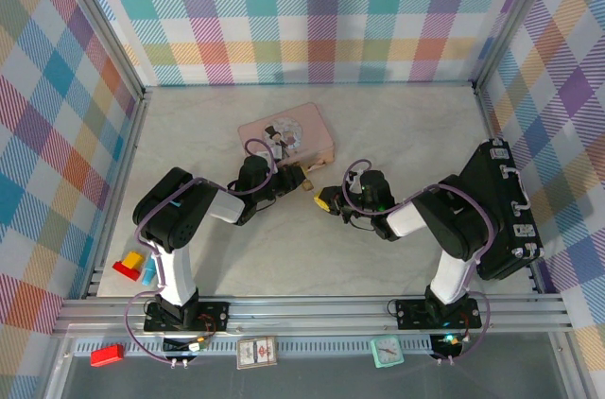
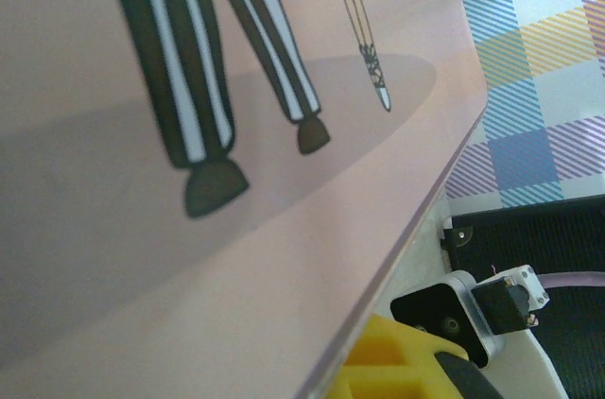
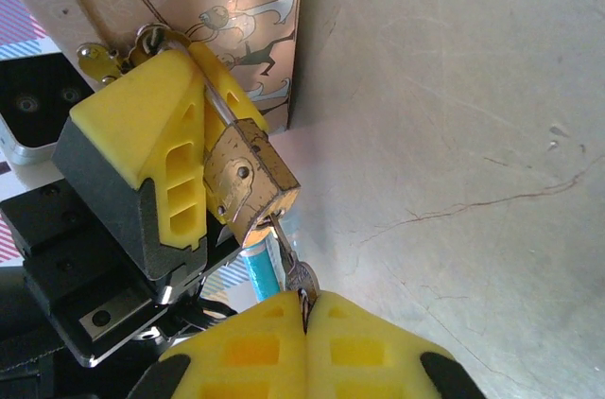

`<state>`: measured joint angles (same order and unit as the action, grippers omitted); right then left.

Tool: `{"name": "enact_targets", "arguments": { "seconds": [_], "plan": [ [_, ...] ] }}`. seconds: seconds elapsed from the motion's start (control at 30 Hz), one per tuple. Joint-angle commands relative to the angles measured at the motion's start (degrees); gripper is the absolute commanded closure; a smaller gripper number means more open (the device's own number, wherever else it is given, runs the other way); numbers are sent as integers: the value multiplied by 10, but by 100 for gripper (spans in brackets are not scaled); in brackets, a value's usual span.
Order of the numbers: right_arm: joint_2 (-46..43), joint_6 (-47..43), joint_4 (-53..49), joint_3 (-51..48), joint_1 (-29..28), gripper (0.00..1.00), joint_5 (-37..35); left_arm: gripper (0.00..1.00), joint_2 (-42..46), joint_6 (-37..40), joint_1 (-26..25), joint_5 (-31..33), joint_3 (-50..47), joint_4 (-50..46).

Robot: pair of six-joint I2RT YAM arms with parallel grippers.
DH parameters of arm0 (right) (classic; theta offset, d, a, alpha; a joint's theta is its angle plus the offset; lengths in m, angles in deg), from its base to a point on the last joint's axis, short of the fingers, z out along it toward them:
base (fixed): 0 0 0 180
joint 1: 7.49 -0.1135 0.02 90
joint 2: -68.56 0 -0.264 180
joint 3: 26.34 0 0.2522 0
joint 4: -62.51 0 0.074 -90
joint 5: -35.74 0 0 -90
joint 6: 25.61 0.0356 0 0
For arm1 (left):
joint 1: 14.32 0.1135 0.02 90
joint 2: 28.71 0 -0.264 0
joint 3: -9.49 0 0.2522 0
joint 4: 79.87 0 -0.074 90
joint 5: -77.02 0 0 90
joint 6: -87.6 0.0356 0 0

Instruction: Unlock the padlock with the key

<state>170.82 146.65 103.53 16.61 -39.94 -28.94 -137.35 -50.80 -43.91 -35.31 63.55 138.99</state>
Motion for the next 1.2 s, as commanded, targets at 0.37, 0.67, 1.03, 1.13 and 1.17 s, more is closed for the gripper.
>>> {"name": "enact_targets", "arguments": {
  "seconds": [0.37, 0.67, 1.03, 1.13, 1.17],
  "plan": [
    [5, -2, 36, -4, -10, 100, -26, 89, -20, -78, -17, -64, -19, -16],
    [13, 8, 59, -12, -19, 100, -33, 89, -19, -79, -17, -65, -20, -11],
    [57, 39, 119, -18, -20, 100, -40, 89, -18, -82, -17, -69, -21, -5],
    [59, 40, 120, -19, -20, 100, -41, 90, -17, -82, -17, -69, -22, -5],
    [58, 39, 120, -19, -20, 100, -42, 90, -17, -82, -17, -69, -21, -5]
  ]
}}
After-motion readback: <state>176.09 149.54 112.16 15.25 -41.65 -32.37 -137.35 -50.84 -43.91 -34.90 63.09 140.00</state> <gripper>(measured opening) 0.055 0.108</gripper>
